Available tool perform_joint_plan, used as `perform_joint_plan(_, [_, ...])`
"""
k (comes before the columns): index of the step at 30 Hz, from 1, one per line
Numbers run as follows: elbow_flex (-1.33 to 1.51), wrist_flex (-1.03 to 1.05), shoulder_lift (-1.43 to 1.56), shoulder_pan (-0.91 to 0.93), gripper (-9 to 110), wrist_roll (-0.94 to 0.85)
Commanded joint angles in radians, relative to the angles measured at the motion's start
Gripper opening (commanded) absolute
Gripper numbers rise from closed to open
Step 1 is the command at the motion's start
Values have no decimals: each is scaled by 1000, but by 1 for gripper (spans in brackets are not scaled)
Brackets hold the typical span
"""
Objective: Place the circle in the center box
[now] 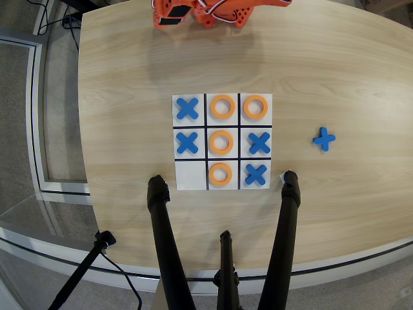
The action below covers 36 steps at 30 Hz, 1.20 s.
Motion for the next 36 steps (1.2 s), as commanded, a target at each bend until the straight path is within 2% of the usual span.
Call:
perform_joint_plan(1, [55, 2, 20, 60, 0, 6])
perform_joint_plan(4, [55, 2, 20, 100, 0, 6])
perform_joint_plan(36, [55, 2, 18, 71, 0, 6])
